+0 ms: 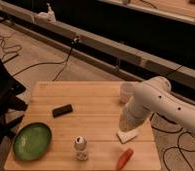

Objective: Knock the bottle over

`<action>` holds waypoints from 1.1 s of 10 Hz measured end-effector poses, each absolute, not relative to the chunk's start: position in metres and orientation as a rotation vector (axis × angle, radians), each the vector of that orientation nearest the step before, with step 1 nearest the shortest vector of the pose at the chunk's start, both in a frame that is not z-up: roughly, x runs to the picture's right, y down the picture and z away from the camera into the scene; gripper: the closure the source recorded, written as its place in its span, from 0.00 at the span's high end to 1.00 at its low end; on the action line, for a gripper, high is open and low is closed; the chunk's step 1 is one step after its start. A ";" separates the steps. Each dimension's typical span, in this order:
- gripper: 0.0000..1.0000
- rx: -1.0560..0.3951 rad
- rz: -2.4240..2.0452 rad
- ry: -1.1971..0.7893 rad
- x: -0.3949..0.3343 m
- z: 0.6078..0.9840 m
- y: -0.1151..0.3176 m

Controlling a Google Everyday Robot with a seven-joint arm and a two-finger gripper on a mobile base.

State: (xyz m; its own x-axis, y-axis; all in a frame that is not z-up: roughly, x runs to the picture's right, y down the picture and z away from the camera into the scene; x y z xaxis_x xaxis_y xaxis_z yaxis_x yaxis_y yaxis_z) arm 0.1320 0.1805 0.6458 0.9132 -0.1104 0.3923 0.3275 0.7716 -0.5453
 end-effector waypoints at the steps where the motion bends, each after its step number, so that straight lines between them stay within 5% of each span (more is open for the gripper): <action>1: 0.00 -0.649 -0.244 -0.352 0.131 0.646 0.180; 11: 0.00 -0.735 -0.423 -0.366 0.103 0.654 0.218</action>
State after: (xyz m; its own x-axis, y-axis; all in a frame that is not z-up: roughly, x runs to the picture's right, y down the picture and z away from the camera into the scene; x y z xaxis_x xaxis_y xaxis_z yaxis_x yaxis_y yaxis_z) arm 0.1029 0.2180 0.6545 0.8543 -0.2407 0.4606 0.4908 0.6651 -0.5628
